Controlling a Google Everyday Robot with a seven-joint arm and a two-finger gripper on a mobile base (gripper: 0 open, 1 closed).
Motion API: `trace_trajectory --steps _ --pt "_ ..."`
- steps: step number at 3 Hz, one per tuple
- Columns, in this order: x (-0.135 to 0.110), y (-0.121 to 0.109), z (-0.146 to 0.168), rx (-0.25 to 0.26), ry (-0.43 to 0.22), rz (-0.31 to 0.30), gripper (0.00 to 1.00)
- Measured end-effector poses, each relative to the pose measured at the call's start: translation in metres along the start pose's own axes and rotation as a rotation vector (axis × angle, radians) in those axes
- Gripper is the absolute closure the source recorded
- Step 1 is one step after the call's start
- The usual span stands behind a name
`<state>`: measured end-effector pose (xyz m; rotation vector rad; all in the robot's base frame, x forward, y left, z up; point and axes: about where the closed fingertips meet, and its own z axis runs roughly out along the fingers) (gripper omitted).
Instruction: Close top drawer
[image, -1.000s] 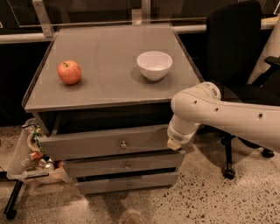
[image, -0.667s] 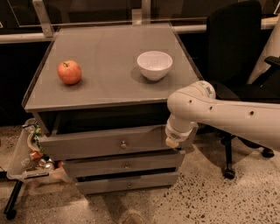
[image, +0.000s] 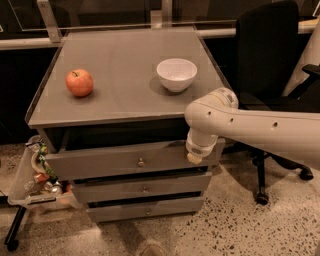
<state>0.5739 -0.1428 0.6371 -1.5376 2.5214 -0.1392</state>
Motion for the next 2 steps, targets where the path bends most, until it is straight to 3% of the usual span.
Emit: trace_trajectory --steps 2 --pt "-0.0002 0.0000 0.0001 0.000 0.000 0.000 0.58"
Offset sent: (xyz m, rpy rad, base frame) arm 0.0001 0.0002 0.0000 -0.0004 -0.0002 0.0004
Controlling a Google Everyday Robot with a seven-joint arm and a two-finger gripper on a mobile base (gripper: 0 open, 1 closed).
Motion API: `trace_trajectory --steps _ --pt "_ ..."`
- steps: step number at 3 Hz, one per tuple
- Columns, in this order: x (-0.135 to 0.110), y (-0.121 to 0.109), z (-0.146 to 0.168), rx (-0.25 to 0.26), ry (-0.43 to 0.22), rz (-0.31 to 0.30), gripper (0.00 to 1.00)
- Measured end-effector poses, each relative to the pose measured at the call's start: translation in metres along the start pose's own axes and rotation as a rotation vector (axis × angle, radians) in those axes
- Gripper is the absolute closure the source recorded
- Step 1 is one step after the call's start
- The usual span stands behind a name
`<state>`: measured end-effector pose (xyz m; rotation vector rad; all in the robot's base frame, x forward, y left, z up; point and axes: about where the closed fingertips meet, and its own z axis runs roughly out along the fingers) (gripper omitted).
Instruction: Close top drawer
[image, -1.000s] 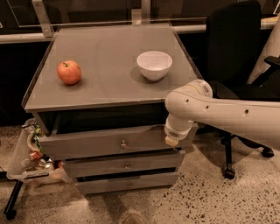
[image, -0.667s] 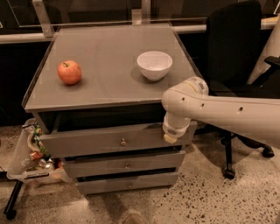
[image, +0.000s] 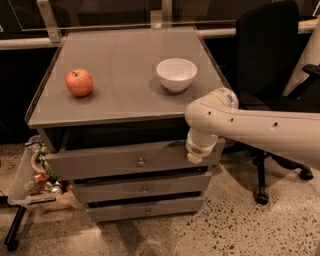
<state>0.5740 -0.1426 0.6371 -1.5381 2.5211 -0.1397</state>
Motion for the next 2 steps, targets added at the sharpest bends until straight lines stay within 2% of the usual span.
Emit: trace_trajectory --steps 2 --pt "0.0000 0.0000 0.0000 0.000 0.000 0.000 0.12"
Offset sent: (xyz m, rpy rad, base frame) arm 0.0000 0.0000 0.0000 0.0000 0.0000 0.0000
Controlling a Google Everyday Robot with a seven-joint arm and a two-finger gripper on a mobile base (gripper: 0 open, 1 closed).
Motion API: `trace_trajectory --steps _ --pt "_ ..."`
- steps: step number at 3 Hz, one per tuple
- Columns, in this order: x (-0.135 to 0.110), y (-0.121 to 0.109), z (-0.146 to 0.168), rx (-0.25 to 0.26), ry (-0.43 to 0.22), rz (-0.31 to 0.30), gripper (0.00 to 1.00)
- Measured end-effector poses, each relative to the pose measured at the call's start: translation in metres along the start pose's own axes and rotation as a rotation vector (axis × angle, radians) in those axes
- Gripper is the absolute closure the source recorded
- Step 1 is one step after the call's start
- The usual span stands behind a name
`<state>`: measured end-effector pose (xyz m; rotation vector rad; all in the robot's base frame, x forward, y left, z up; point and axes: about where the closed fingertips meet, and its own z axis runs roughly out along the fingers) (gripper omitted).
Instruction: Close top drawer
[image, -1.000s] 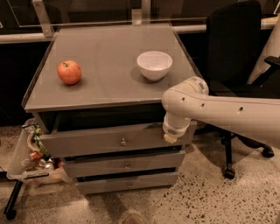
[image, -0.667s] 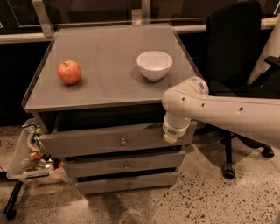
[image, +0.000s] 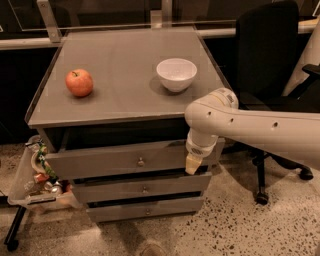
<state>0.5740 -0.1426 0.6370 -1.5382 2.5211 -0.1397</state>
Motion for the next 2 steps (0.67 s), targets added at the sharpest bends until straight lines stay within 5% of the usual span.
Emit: trace_trajectory --steps 1,2 --pt "0.0000 0.0000 0.0000 0.000 0.000 0.000 0.00" --pt "0.0000 0.0000 0.0000 0.000 0.000 0.000 0.00"
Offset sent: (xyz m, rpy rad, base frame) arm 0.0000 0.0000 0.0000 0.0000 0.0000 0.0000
